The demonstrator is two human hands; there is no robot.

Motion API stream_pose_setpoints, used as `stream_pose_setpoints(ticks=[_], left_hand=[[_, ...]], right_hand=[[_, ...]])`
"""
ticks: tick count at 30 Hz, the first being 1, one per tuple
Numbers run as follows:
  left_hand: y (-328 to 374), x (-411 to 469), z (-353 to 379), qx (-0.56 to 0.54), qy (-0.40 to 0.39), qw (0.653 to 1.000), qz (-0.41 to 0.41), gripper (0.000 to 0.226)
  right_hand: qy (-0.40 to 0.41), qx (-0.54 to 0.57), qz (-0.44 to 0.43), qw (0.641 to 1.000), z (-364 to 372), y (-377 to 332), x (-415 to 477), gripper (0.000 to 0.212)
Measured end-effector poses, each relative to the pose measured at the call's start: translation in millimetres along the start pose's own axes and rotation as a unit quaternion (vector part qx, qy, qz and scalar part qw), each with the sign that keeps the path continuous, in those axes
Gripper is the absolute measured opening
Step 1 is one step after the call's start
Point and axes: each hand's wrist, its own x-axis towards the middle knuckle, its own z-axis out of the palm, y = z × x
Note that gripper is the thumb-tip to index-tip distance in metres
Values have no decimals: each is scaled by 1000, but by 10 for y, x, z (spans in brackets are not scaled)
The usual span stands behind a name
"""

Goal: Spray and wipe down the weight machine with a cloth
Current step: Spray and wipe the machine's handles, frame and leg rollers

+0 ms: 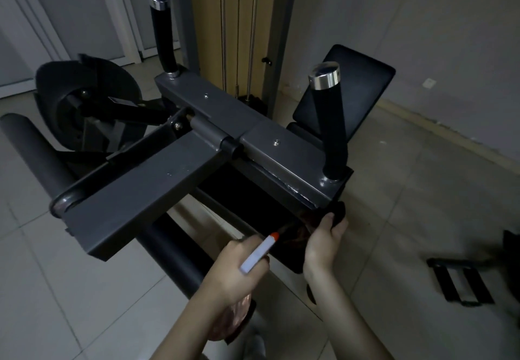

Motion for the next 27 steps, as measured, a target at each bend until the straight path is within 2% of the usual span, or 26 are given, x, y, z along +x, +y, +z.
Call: stream_pose_setpoints(ticks=[5, 11, 16, 20, 24, 26, 27], left_hand=[[-88, 25, -39, -1, 54, 998, -25, 35], [-139, 52, -235, -12, 23, 999, -21, 23], [-171, 82, -457, -51, 105, 989, -92, 27], [-225, 84, -552, -43, 100, 988, -106, 23], [-241, 85, -533, -31, 84, 991, -99, 14], [-242, 72, -517, -32, 84, 992, -91, 8], [-247, 64, -510, -35, 85, 992, -88, 7]], right_hand=[[2, 11, 7, 1000, -14, -12, -11, 45], [49, 11, 38, 998, 108, -46, -100, 49], [66, 16, 32, 997, 167, 15, -72, 48], [84, 14, 13, 996, 211, -58, -120, 44], [90, -31, -43, 995, 152, -155, -215, 40], [83, -111, -131, 982, 66, -137, -313, 39], [78, -162, -198, 964, 19, -108, -366, 39]])
